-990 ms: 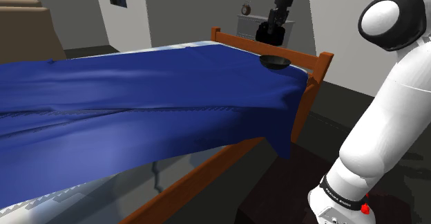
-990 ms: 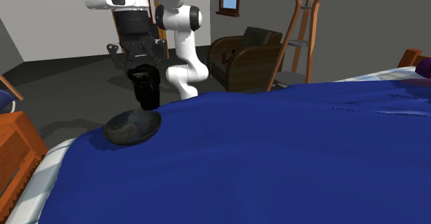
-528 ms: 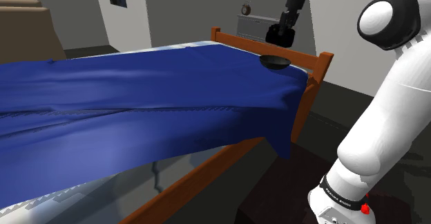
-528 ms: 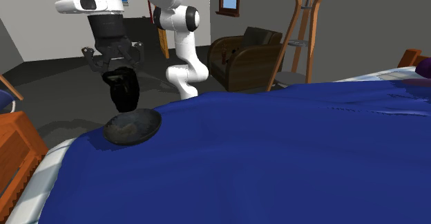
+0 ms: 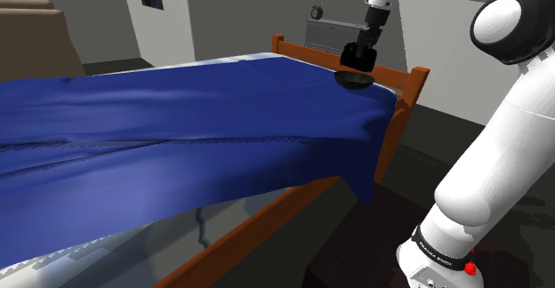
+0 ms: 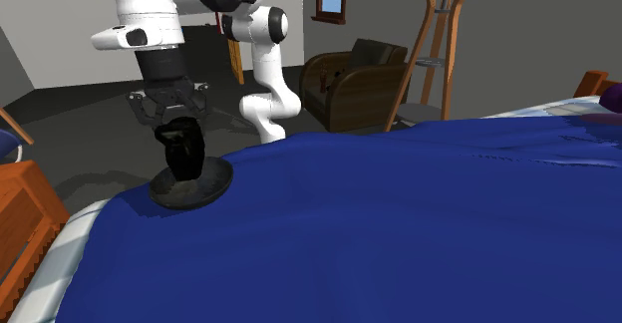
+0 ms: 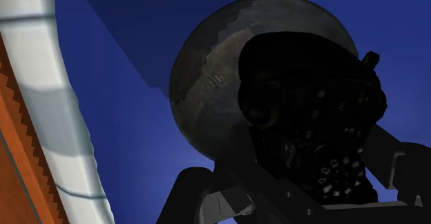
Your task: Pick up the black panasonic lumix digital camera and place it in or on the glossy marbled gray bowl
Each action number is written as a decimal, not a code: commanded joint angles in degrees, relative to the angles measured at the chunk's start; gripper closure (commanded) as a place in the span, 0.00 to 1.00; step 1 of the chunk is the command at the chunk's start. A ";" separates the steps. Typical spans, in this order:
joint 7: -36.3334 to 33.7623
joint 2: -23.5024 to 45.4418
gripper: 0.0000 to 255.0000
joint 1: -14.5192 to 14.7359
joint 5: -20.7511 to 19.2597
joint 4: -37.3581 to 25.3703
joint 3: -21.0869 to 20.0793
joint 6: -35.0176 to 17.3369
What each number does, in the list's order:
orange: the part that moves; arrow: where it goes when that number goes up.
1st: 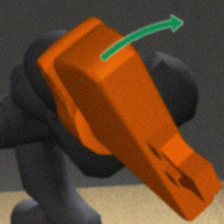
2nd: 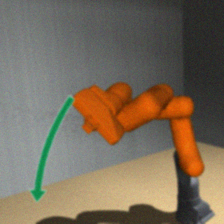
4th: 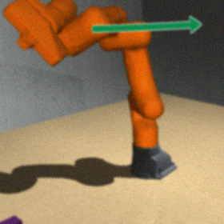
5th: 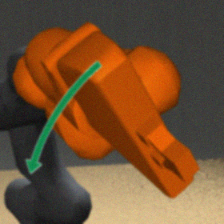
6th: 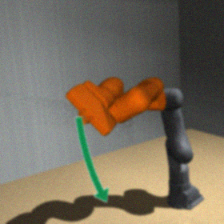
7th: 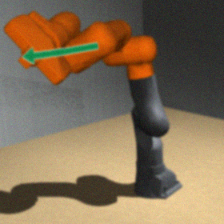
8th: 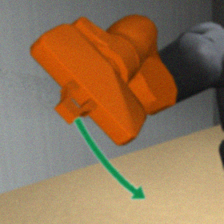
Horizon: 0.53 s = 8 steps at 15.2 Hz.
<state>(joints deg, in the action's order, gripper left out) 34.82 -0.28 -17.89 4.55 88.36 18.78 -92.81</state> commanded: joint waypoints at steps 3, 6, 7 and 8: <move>0.14 -1.00 1.00 0.06 -0.30 4.28 -0.07 -3.42; 0.16 -1.41 1.00 0.10 -0.42 6.47 -0.12 -5.22; 0.16 -1.40 1.00 0.10 -0.42 6.46 -0.12 -5.22; 0.16 -1.40 1.00 0.10 -0.41 6.45 -0.12 -5.22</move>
<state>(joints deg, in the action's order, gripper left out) 34.94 -1.63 -17.78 4.14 94.66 18.65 -97.85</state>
